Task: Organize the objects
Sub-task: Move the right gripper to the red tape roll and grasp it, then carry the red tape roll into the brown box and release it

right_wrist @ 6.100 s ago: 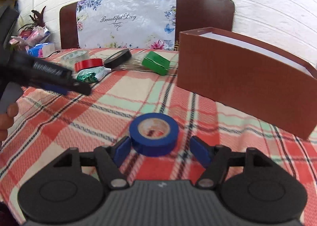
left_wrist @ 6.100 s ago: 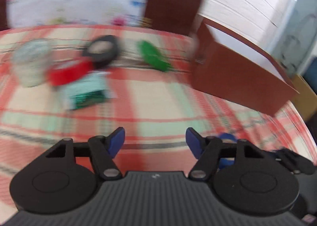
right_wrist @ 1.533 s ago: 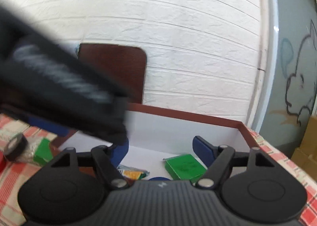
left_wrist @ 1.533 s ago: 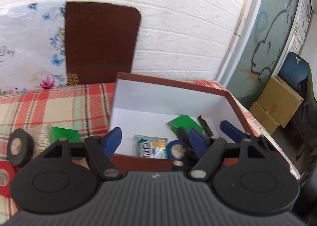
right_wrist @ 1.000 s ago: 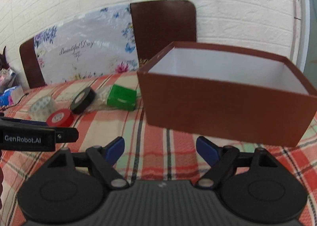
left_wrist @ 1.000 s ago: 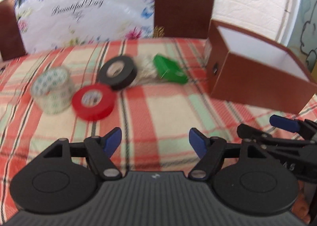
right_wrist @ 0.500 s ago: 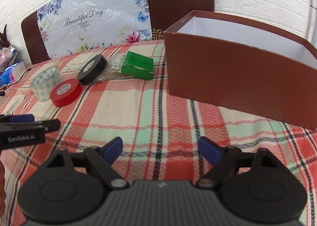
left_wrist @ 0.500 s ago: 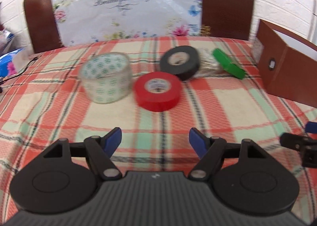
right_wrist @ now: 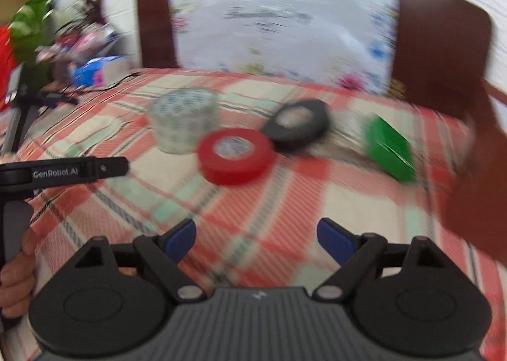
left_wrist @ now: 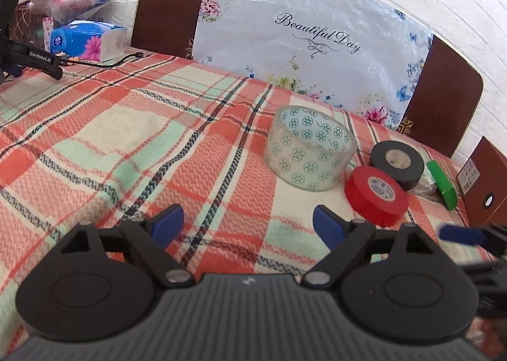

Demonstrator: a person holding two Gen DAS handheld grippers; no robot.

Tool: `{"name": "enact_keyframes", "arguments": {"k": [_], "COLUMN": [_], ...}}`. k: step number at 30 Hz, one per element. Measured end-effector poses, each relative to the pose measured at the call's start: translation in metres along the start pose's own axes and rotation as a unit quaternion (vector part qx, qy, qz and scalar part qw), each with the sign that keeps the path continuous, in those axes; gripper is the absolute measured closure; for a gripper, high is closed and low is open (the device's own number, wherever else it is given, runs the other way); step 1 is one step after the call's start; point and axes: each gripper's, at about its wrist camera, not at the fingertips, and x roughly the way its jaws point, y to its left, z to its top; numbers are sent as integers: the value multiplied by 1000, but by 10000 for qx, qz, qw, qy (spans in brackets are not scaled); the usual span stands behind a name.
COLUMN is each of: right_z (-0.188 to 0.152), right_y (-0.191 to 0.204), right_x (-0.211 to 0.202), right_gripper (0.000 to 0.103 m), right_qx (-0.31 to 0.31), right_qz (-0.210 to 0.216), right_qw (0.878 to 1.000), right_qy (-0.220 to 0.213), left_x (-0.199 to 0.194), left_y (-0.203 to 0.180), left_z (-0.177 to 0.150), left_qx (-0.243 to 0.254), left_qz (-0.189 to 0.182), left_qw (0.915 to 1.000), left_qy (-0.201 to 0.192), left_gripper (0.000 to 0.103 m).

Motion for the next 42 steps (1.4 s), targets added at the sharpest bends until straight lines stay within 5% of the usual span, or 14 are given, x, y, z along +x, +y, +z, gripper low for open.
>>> {"name": "enact_keyframes", "arguments": {"k": [8, 14, 17, 18, 20, 23, 26, 29, 33, 35, 36, 39, 42], "right_z": [41, -27, -71, -83, -101, -115, -118, -123, -130, -133, -133, -126, -113], "right_y": [14, -18, -48, -58, -79, -101, -104, -100, -96, -102, -105, -110, -115], "right_x": [66, -10, -65, -81, -110, -140, -150, -149, -139, -130, -129, -133, -154], "right_gripper": [26, 26, 26, 25, 20, 16, 16, 16, 16, 18, 29, 29, 29], "right_qx": [170, 142, 307, 363, 551, 838, 796, 801, 719, 894, 982, 1014, 924], "right_qz": [48, -19, -595, -897, -1328, -1409, -1393, -1191, -1139, -1049, -1022, -924, -1211], "right_qw": [9998, 9999, 9977, 9952, 9896, 9864, 9867, 9893, 9908, 9904, 9898, 9903, 9845], "right_qy": [38, 97, 125, 130, 88, -91, -263, -257, -145, -45, -114, -210, -866], "left_x": [3, 4, 5, 3, -6, -25, -42, -42, -16, -21, -25, -40, -57], "left_y": [-1, -6, -26, -36, -70, -153, -217, -250, -259, -263, -268, -281, -298], "left_z": [-1, -1, 0, 1, 3, -5, -25, -46, -70, -72, -71, -53, -19], "left_qx": [69, 185, 595, 565, 466, 1306, 2194, 2685, 2768, 2930, 3003, 3097, 3054], "left_qz": [46, 105, 139, -191, -1200, -2246, -2792, -2843, -2366, -2346, -2477, -2457, -2789], "left_qw": [10000, 9998, 9976, 9971, 9890, 9600, 9203, 8963, 8933, 8940, 8874, 8924, 8967], "left_qy": [-7, 53, 337, 464, 734, 1038, 1644, 2092, 2633, 2448, 2470, 2176, 1580], "left_gripper": [11, 10, 11, 11, 11, 12, 19, 21, 32, 51, 75, 75, 74]}}
